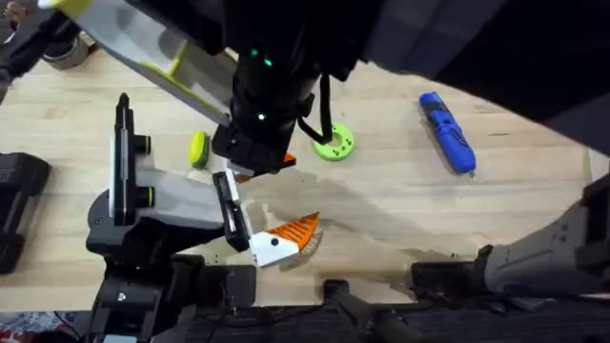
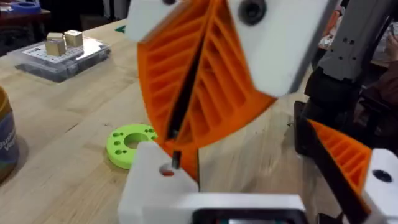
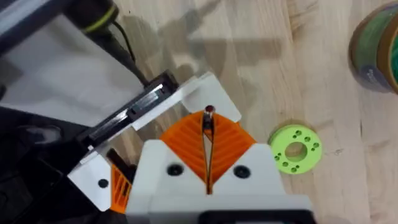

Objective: Pick up the gripper from the table and insert it into the empty holder that is missing its gripper. Then pick up a screw, insert it into the mounting hole, and use the screwdriver to tighten it. Finally, clean up the table by picking up the vegetable and placing it into the bucket.

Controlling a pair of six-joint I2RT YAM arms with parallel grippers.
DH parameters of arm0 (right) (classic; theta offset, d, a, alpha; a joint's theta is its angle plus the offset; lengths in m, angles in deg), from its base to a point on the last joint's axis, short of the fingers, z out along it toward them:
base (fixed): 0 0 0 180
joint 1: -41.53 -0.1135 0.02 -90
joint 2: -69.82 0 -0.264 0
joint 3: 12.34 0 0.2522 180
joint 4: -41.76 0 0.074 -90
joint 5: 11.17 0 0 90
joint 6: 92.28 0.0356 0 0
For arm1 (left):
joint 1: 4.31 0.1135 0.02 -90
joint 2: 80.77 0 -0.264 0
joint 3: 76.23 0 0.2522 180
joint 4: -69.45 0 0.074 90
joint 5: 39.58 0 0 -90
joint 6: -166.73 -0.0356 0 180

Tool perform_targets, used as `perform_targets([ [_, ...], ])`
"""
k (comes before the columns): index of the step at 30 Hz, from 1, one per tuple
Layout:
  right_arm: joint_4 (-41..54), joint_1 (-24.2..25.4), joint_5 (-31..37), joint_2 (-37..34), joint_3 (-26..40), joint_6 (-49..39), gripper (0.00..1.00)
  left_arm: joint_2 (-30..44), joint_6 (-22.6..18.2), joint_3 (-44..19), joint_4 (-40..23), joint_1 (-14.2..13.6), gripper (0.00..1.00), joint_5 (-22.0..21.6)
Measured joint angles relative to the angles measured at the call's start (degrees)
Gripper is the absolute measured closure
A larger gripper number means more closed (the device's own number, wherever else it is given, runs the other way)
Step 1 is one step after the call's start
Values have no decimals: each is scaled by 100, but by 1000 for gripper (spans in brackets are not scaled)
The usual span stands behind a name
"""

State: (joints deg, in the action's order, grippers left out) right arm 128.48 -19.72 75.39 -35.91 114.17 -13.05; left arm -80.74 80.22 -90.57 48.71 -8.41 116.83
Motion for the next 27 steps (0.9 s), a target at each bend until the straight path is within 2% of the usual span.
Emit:
perform_targets([
  [27, -69, 44, -116, -2, 0, 2, 988, 0, -2, 0, 0, 0, 13, 0],
])
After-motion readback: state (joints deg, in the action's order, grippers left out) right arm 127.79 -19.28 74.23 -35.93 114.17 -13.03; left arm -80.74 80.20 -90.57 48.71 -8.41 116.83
